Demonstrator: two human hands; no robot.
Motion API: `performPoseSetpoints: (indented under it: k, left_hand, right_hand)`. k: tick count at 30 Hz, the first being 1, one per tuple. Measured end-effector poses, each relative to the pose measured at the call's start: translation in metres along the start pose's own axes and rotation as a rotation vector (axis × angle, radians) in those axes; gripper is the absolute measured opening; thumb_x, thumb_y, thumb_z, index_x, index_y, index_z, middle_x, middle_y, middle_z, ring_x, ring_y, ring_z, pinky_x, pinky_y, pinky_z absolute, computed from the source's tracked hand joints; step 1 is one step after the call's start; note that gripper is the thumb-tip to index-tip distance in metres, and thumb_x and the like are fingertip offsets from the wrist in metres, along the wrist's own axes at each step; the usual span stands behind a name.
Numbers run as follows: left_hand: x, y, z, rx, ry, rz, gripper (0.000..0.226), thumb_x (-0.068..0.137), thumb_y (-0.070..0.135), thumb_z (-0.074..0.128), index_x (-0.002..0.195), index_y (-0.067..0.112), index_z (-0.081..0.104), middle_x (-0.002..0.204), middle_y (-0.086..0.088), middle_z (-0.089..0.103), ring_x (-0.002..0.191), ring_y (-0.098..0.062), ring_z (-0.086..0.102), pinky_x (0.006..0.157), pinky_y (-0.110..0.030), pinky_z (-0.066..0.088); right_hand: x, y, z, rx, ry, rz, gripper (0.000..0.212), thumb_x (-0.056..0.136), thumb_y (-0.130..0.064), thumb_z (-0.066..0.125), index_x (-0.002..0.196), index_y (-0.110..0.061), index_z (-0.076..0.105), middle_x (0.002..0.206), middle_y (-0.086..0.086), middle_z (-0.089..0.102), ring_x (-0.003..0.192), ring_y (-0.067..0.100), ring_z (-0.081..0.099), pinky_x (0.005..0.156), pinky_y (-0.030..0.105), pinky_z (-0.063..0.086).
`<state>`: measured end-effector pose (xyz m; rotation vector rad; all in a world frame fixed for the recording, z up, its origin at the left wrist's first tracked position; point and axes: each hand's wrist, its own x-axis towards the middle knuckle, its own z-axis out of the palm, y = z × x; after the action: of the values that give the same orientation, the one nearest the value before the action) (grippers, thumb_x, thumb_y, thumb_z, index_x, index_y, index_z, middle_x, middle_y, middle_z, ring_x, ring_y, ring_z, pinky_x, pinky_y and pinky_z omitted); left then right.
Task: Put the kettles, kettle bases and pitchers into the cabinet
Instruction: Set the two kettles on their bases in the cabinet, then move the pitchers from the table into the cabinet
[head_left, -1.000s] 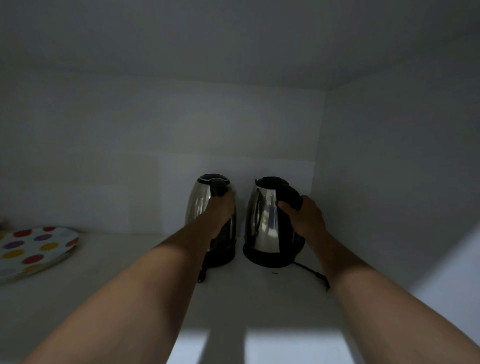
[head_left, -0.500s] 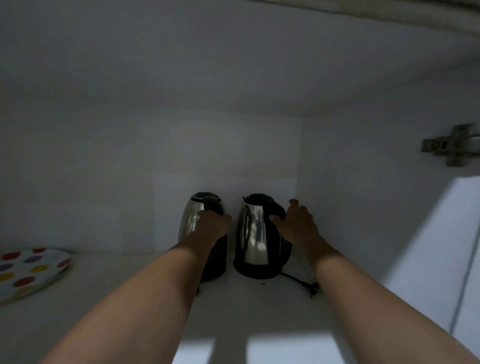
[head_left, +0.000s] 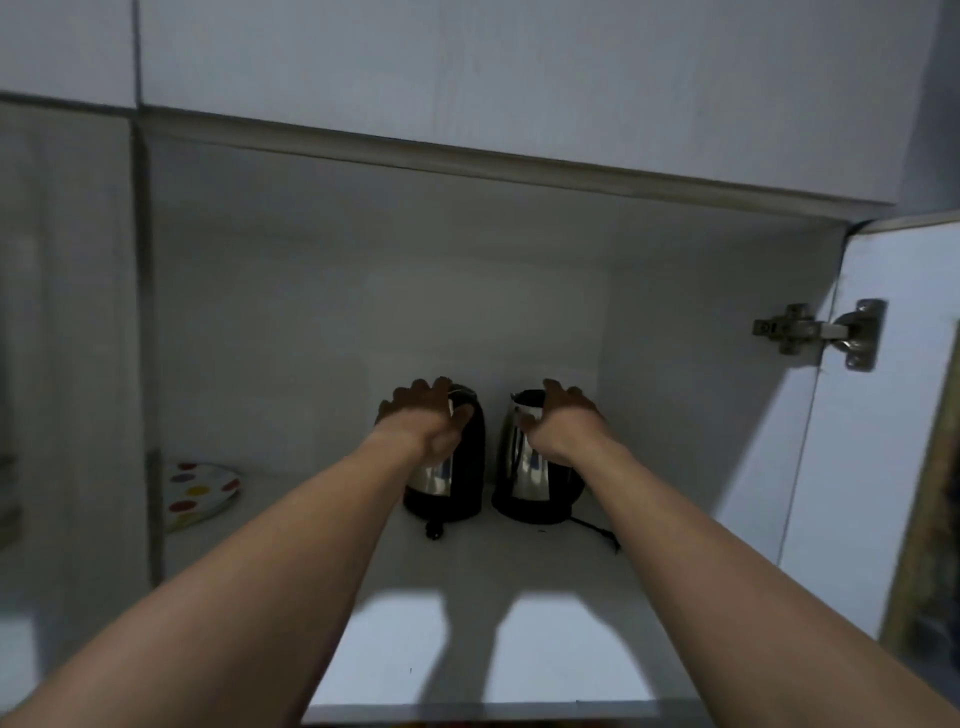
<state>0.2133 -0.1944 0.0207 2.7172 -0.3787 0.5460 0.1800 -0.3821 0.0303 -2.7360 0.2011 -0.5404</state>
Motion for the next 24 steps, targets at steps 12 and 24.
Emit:
performPoseSetpoints:
  k: [12,24]
  left_hand:
    - [-0.187,-0.040,-0.102,0.143,0.151,-0.094,0.059,0.098,0.053,0.039,0.146,0.018,0.039,0.139,-0.020,0.050,0.126,-0.040,0.049,0.104,-0.048,0.042]
    - [-0.459,-0.127,-0.190,0.339,0.135,-0.459,0.056,0.099,0.053,0.035,0.142,0.018,0.043,0.142,-0.017,0.048,0.131,-0.037,0.043,0.106,-0.055,0.037]
  right_hand:
    - [-0.150,-0.103,-0.023,0.075,-0.006,-0.281,0.059,0.092,-0.052,0.054,0.137,-0.014,0.049,0.141,0.017,0.052,0.134,0.037,0.045,0.106,0.049,0.043]
    - [-0.352,-0.230,0.005,0.164,-0.182,-0.563,0.074,0.099,-0.050,0.045,0.160,-0.019,0.016,0.163,0.019,0.022,0.152,0.036,0.015,0.119,0.062,0.019]
